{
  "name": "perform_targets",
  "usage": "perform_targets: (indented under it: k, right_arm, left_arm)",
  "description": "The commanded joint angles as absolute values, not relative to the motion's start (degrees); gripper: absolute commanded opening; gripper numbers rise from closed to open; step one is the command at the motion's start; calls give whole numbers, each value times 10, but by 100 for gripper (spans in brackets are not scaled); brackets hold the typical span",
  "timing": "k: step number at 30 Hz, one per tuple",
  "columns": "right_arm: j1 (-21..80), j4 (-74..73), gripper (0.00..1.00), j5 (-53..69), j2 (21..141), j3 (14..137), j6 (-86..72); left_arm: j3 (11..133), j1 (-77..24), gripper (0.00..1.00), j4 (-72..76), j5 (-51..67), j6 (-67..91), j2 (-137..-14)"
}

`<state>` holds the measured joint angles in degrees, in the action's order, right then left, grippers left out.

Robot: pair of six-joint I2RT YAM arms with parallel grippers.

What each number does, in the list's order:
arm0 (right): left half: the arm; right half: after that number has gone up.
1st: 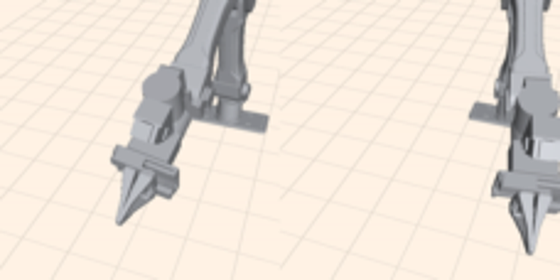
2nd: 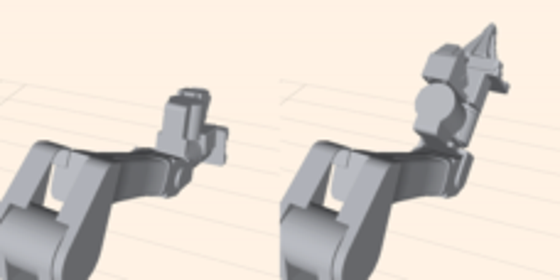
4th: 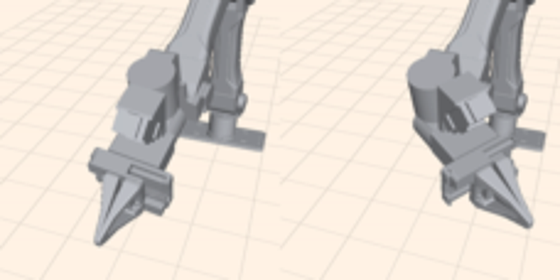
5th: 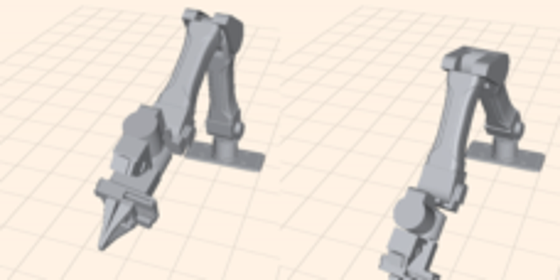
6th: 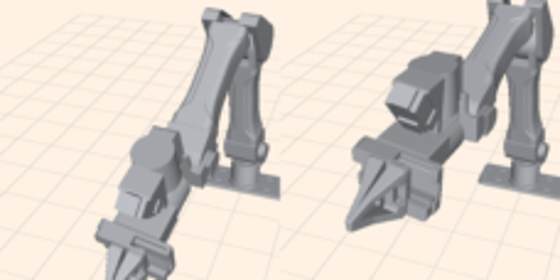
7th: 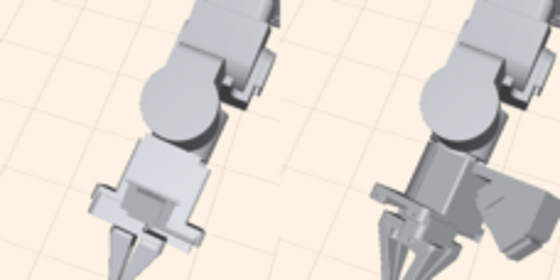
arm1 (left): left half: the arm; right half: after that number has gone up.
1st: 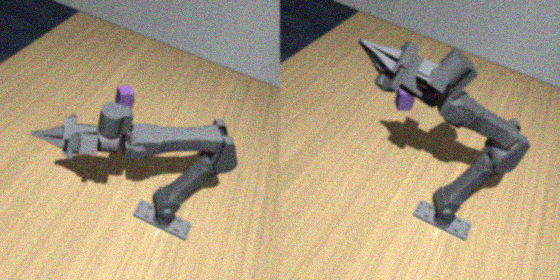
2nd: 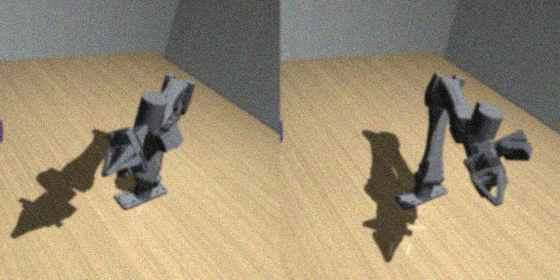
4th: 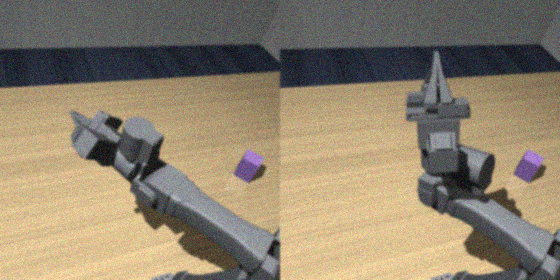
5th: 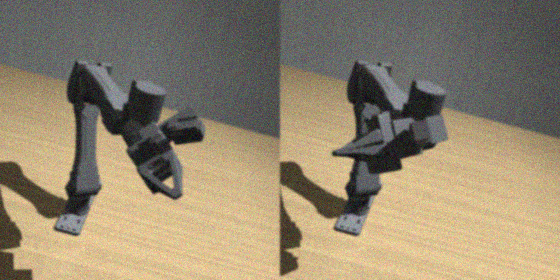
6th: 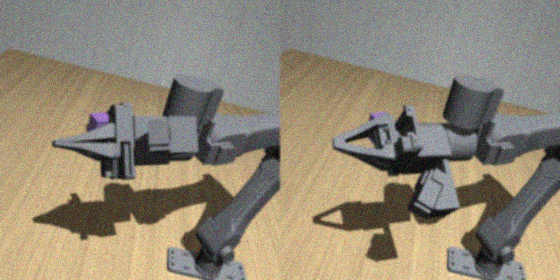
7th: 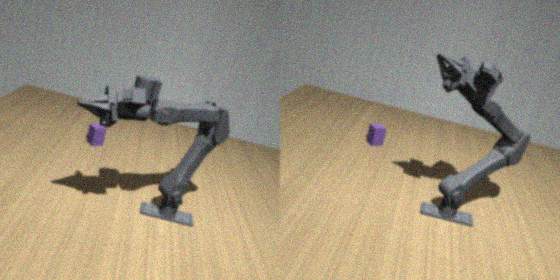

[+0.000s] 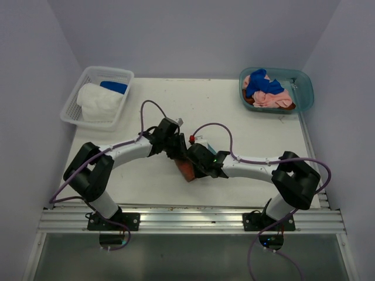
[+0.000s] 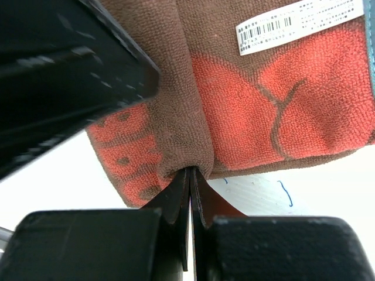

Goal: Roll the towels
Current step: Roll the towel

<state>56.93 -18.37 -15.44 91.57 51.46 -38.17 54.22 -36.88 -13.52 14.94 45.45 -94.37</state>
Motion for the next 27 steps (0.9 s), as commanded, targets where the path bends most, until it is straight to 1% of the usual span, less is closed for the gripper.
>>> perform_targets:
  k: [1, 8, 14, 18, 20, 21, 24, 27]
  right_arm:
    - [565, -183, 0, -161, 924, 502, -390]
    - [564, -178, 0, -157, 908, 497, -388]
    - [564, -178, 0, -154, 895, 492, -389]
    - [564, -189, 0, -162, 869, 497, -382]
    - [564, -198, 5, -168, 856, 498, -380]
    - [564, -199, 12, -170, 849, 499, -374]
    - [564, -207, 23, -175, 825, 506, -364]
    - [572, -218, 25, -187, 820, 525, -346]
  left_arm:
    - [571, -369, 29, -172, 117, 422, -917]
    - [569, -366, 28, -173, 105, 423, -916]
    - [557, -361, 24, -155, 82, 434, -931]
    - [537, -345, 20, -149, 83, 438, -949]
    - [519, -338, 19, -144, 86, 439, -945]
    - [515, -337, 19, -142, 87, 444, -941]
    - [501, -334, 19, -141, 83, 450, -924]
    - [493, -333, 19, -141, 83, 455, -914]
